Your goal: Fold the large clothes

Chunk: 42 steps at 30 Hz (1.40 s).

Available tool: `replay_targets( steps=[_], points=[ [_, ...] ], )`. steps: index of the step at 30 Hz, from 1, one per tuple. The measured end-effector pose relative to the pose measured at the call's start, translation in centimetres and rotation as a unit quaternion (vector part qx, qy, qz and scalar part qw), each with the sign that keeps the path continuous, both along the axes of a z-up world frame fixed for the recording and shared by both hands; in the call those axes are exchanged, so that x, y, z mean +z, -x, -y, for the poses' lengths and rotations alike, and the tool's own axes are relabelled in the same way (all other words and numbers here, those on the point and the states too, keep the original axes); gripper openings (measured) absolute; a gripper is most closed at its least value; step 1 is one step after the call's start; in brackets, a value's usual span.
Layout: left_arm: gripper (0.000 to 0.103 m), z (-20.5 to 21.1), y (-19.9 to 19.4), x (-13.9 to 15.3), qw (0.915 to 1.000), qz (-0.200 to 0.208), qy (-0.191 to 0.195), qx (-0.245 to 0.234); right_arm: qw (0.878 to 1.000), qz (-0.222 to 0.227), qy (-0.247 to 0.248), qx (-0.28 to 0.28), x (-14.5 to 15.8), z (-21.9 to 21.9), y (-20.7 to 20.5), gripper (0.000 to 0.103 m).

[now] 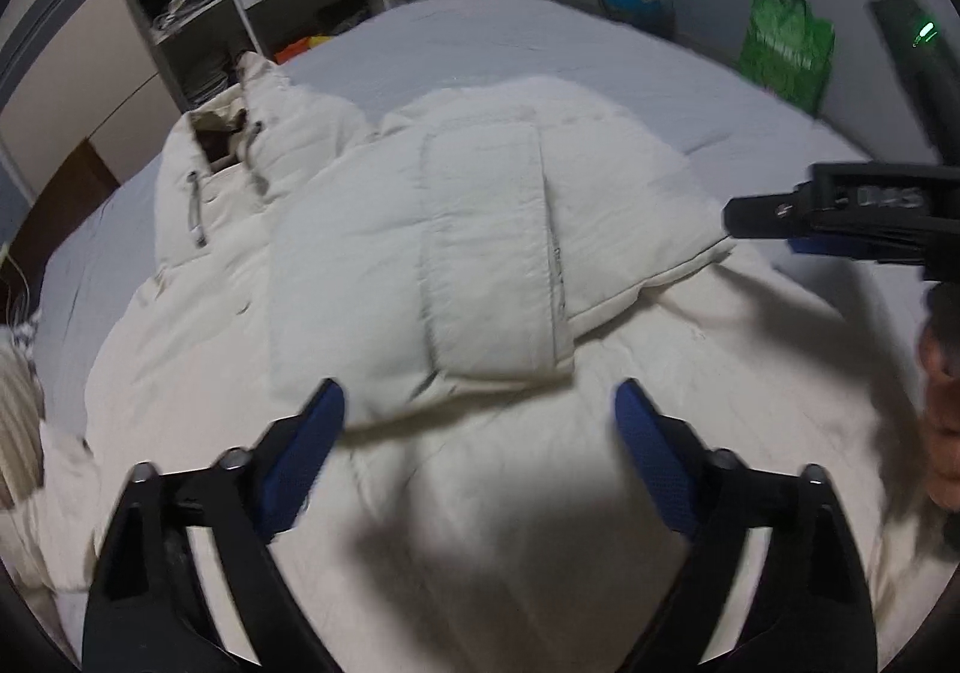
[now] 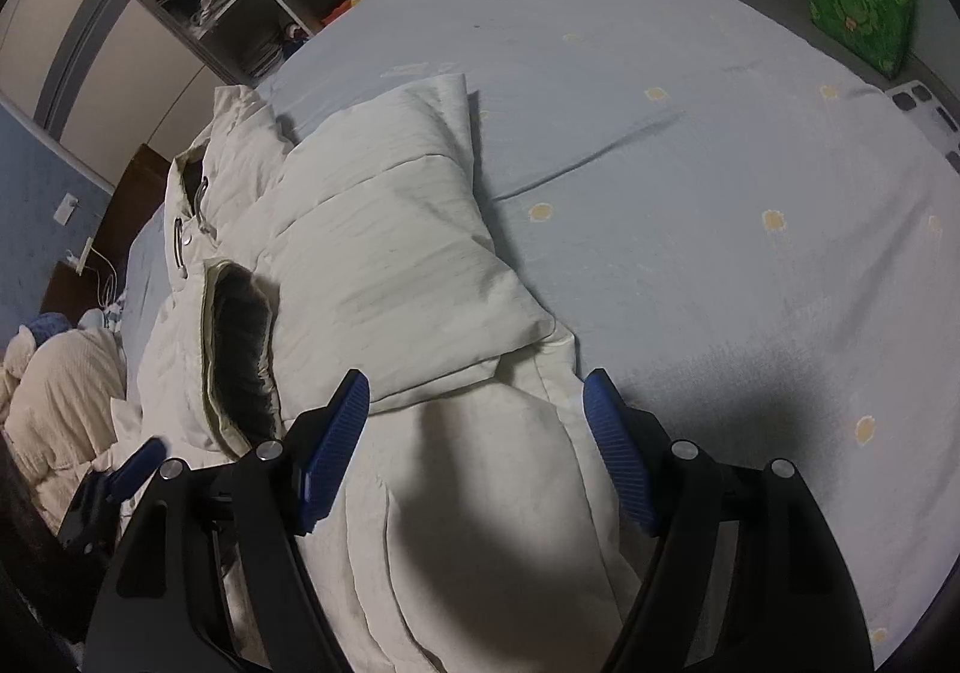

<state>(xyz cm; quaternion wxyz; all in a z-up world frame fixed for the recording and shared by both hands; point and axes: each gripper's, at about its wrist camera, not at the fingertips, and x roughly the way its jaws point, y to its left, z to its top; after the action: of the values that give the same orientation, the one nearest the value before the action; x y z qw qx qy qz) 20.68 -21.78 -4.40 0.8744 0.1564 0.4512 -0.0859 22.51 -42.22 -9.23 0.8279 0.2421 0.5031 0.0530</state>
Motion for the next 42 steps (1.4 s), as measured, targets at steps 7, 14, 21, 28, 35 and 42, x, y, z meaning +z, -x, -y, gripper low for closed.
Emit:
replay_targets(
  steps=[7, 14, 21, 28, 35, 42],
  points=[
    [0.04, -1.2, -1.7, 1.4, 0.9995, 0.006, 0.031, -0.004, 1.0, 0.001, 0.001, 0.003, 0.0, -0.1, 0.1, 0.07],
    [0.007, -6.7, -1.6, 7.7, 0.991, 0.086, 0.087, 0.055, 1.0, 0.008, 0.016, 0.02, 0.3, -1.1, 0.1, 0.07],
    [0.0, -15.0, -2.1, 10.1, 0.9724, 0.111, 0.123, 0.164, 1.0, 0.008, 0.02, 0.02, 0.4, -1.2, 0.0, 0.07],
    [0.0, -21.3, -0.7, 8.7, 0.9592, 0.095, 0.126, 0.234, 0.999, 0.011, 0.029, 0.026, 0.5, -1.5, -0.1, 0.07],
    [0.001, -25.9, 1.0, 5.1, 0.9506, 0.052, 0.13, 0.277, 0.999, 0.012, 0.037, 0.027, 0.5, -1.8, 0.0, 0.07],
    [0.077, -27.6, 2.4, 4.0, 0.9302, 0.061, 0.222, 0.286, 0.998, 0.012, 0.048, 0.031, 0.5, -2.1, 0.0, 0.07]
  ],
)
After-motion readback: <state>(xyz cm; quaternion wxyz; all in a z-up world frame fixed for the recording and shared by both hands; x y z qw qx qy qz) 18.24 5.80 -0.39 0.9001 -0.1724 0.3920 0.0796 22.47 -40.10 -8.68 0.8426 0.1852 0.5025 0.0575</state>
